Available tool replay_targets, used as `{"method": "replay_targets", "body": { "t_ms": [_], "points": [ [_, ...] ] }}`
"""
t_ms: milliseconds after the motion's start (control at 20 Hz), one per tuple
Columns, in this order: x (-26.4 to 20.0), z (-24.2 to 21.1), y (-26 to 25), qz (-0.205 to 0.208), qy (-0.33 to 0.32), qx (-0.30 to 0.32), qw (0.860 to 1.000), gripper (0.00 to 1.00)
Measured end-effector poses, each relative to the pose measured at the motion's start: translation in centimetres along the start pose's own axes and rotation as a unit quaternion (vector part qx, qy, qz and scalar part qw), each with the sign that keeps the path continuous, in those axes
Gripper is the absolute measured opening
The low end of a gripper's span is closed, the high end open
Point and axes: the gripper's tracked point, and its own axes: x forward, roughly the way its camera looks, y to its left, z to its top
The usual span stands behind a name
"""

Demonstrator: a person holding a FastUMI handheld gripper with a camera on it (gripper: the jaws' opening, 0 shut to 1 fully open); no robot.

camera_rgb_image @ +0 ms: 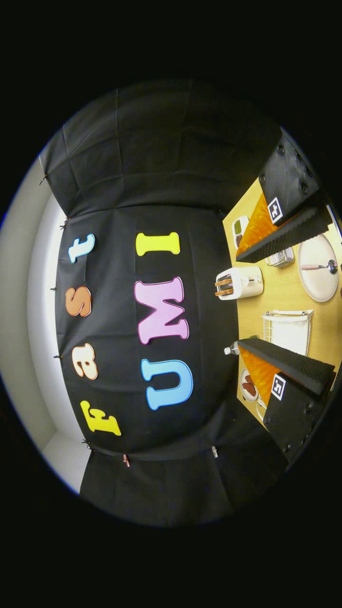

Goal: Take the plate from the dish rack, then take the spoon from the basket and place it into the plate.

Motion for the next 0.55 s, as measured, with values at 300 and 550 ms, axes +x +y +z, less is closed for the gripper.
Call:
{"method": "replay_targets", "body": {
  "t_ms": [300, 550],
  "points": [
    [-2.0, -2.5, 1.9, -0.01, -0.002, -0.012, 1.0, 0.98],
    [-2.5, -3.4, 3.5, -0.003, 0.004, -0.039, 0.999, 0.99]
  ]
}}
